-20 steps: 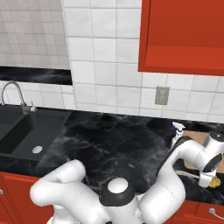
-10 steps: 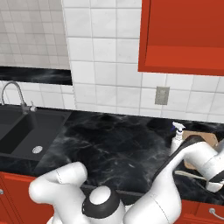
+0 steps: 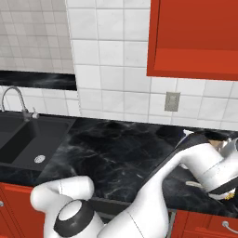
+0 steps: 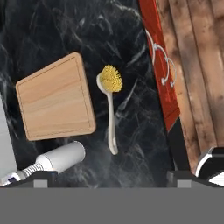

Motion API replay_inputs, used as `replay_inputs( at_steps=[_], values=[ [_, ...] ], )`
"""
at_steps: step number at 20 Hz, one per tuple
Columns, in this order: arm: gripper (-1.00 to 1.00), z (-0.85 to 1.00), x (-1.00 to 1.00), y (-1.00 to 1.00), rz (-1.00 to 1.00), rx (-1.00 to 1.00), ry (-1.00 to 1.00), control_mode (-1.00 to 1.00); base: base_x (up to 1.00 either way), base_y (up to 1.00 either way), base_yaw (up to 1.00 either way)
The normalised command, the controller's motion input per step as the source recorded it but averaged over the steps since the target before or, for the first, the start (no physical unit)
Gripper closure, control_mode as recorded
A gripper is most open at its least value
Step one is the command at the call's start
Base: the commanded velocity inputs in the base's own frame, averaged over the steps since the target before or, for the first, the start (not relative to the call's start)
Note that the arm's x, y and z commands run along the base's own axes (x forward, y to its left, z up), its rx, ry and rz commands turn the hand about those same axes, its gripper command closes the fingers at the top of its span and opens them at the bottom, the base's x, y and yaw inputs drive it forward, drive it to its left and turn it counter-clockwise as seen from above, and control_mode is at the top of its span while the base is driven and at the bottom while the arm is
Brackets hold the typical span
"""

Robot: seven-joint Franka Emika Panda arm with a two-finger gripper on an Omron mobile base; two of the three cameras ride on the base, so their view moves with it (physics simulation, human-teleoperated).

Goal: Grab the spray bottle from the cabinet, then place it next to the cutting board for sanitizing. Then grab the dish brush from the countertop next to the sink and place it next to the cutting board.

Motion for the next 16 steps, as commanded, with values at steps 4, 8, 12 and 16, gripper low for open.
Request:
replay_inputs(
  at_steps=[4, 8, 12, 16],
  values=[
    [-1.0, 0.36, -0.05, 1.0, -0.03, -0.07, -0.1, -1.0, 0.0, 0.0, 0.0],
    [-1.0, 0.44, -0.02, 1.0, -0.01, -0.08, -0.04, -1.0, 0.0, 0.0, 0.0],
    [-1.0, 0.47, 0.0, 1.0, 0.0, -0.09, -0.04, -1.0, 0.0, 0.0, 0.0],
    [-1.0, 0.69, -0.11, 1.0, 0.0, -0.02, 0.0, -1.0, 0.0, 0.0, 0.0]
  ],
)
